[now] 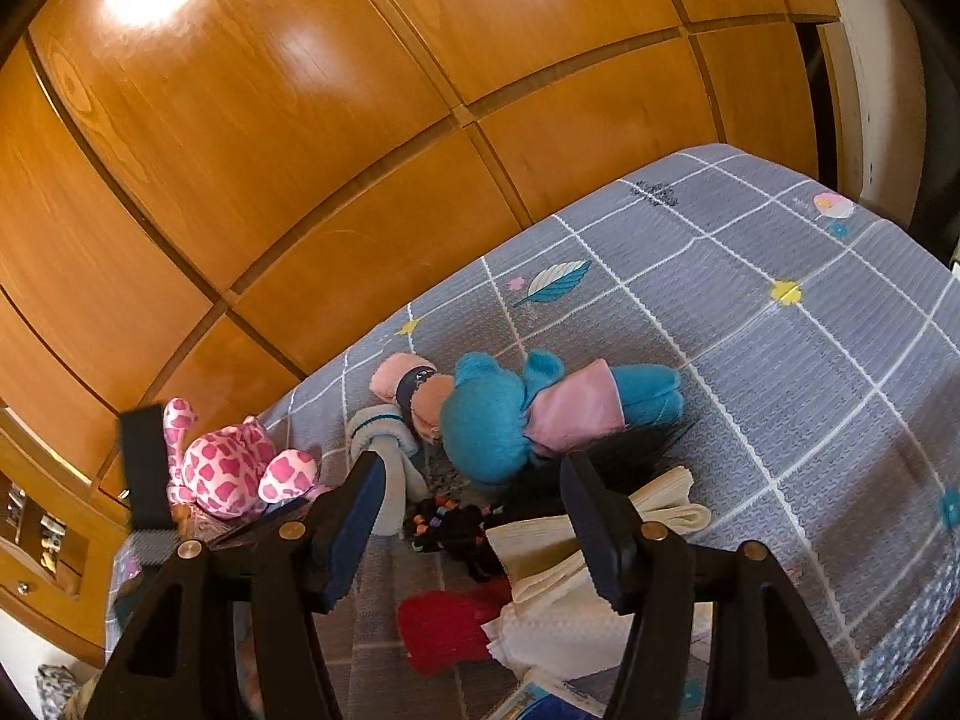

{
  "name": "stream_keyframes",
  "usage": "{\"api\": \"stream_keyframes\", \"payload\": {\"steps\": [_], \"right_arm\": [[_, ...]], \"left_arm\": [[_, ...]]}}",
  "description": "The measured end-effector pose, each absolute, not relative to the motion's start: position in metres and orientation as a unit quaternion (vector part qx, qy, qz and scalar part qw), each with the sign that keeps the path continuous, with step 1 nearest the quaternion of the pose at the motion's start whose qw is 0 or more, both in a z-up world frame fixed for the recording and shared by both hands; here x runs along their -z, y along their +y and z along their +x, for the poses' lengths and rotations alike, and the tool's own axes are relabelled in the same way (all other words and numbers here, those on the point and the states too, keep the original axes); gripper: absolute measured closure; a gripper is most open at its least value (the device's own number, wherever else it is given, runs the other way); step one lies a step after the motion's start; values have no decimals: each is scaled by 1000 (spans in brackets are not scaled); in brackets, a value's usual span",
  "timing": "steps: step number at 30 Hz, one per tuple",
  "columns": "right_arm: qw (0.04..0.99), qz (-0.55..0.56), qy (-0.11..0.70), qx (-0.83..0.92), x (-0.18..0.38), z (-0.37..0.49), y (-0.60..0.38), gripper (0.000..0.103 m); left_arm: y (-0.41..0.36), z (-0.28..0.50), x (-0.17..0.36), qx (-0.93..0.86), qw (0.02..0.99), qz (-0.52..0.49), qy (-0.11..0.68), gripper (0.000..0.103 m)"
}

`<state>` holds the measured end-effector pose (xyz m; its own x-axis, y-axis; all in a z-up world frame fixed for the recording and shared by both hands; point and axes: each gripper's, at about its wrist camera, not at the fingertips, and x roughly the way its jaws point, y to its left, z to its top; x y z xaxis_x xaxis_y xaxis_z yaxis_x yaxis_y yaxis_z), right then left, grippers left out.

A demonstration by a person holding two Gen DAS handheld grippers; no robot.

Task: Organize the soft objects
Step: 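Move the left tool to the grey sock and grasp it, then carry the grey sock into the tray while the right tool grasps the pink towel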

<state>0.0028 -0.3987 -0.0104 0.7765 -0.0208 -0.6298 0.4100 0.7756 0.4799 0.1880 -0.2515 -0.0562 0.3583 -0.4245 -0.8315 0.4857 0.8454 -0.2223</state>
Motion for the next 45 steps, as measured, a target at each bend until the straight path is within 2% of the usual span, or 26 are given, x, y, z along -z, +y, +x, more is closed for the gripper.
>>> {"api": "stream_keyframes", "payload": {"steps": [2,4,7,8,9,13,19,24,29,37,45], "right_arm": [[889,315,312,119,10,3,-399,41],[888,316,312,115,11,4,-399,41],[888,316,315,114,12,5,-398,41],[888,316,315,113,12,5,-398,41],[888,316,315,114,12,5,-398,41],[888,313,315,116,12,4,-397,41],[892,305,315,115,10,5,-395,41],[891,293,324,124,10,7,-393,41],[893,263,342,131,11,13,-386,41],[894,199,382,127,16,26,-365,41],[902,105,410,87,7,67,-339,41]], "left_arm": [[-262,198,66,275,818,35,505,46],[-270,209,78,262,815,44,514,48],[-273,218,85,257,821,45,509,62],[-273,219,83,262,821,45,506,71],[-270,219,81,267,819,42,506,74],[-248,215,59,274,826,21,493,76],[-190,212,-4,265,847,-30,460,76],[-114,212,-52,238,867,-76,430,76],[-36,209,-80,180,898,-73,394,76],[108,195,-82,75,913,-115,385,76],[179,133,-56,45,908,-134,394,76]]}}
